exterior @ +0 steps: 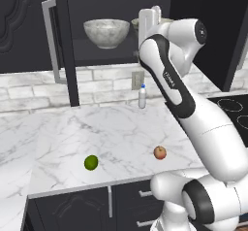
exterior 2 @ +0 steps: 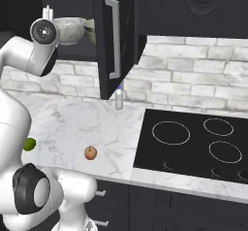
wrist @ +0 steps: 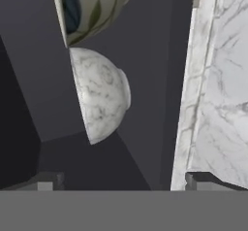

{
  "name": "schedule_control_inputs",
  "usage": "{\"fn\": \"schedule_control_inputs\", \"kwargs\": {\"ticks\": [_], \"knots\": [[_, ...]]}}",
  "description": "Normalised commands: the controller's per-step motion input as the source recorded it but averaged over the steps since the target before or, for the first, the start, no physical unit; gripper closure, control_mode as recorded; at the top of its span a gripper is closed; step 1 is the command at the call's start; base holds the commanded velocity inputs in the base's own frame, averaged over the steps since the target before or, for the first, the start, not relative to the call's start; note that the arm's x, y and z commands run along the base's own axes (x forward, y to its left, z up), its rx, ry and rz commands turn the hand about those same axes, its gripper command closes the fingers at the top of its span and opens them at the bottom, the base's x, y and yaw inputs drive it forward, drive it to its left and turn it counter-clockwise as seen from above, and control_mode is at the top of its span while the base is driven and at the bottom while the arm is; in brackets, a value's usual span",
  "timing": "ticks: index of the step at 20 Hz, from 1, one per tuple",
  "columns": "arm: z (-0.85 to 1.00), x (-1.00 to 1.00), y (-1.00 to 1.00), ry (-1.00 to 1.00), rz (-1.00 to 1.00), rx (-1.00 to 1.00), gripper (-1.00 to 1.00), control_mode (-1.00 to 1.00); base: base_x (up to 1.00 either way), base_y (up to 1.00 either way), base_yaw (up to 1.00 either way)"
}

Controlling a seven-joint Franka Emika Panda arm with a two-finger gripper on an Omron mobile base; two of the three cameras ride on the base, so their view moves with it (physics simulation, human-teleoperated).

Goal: Pick both bowls and place them on the counter. Then place the lime in one bowl and place the peach in the other bowl.

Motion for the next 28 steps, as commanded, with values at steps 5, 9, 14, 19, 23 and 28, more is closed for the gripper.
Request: {"fn": "schedule_control_inputs", "kwargs": {"ticks": [5, 9, 14, 19, 23, 28], "knots": [[0.12, 0.34, 0.0, 0.0, 0.0, -0.01, -1.0, -1.0, 0.0, 0.0, 0.0], [0.02, 0.4, -0.01, 0.0, 0.01, 0.0, -1.0, -1.0, 0.0, 0.0, 0.0], [0.0, 0.42, 0.06, 0.0, 0.07, 0.0, -1.0, -1.0, 0.0, 0.0, 0.0], [-0.07, 0.42, 0.13, 0.02, 0.07, 0.0, -1.0, -1.0, 0.0, 0.0, 0.0], [-0.05, 0.41, 0.08, 0.0, 0.02, -0.06, -1.0, -1.0, 0.0, 0.0, 0.0], [-0.01, 0.42, 0.08, 0.01, 0.0, -0.09, -1.0, -1.0, 0.0, 0.0, 0.0]]}}
